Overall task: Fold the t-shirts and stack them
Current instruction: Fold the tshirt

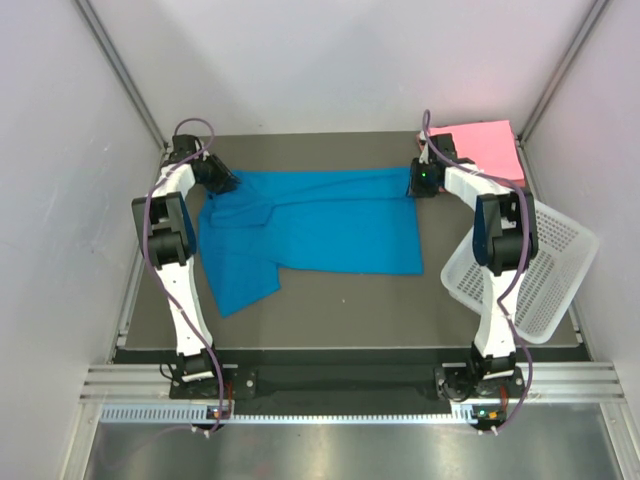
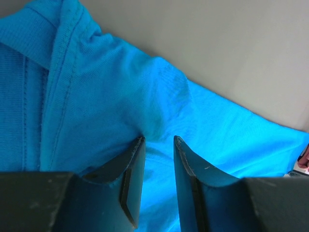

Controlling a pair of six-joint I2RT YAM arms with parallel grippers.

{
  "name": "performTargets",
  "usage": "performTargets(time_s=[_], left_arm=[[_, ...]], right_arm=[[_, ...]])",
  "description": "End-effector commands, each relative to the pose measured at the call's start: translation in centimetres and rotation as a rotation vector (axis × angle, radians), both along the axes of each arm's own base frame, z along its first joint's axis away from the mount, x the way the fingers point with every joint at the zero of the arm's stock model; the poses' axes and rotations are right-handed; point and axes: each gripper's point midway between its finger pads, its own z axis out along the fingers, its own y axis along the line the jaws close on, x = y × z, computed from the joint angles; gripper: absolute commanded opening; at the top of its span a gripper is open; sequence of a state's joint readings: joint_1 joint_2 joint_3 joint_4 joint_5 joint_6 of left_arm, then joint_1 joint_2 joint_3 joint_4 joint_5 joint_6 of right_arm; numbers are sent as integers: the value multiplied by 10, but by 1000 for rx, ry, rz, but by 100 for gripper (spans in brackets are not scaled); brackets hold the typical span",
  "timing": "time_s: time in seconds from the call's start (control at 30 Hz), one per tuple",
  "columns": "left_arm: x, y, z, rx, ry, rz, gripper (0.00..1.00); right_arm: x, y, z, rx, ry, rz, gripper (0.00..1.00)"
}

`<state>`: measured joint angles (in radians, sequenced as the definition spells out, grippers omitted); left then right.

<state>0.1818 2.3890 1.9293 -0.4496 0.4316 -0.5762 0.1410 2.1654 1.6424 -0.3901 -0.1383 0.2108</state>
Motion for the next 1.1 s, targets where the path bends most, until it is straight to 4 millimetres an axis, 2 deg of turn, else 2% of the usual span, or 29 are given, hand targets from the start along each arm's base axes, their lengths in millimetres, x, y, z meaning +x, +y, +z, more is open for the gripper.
performTargets(time_s=[0.0,0.33,0.5,0.77,0.93,1.07], left_arm=[[-6,26,-16,88,50,50,36],[-5,26,-21,89,62,50,36],[-3,26,-20,87,58,53,35],[-2,29,-20,98,60,59,35],[-4,33,-31,122,85,61,35],[-3,31,-33,117,84,52,36]], right_arm=[[5,-2,6,-3,-22,27,29],[-1,-2,3,-21,-18,77,35],[-2,-3,0,-37,-15,89,29],[-1,-16,-4,-112,-12,88,21],[1,-23,-2,-159,-25,87,16],[4,-24,3,-164,-35,86,17]])
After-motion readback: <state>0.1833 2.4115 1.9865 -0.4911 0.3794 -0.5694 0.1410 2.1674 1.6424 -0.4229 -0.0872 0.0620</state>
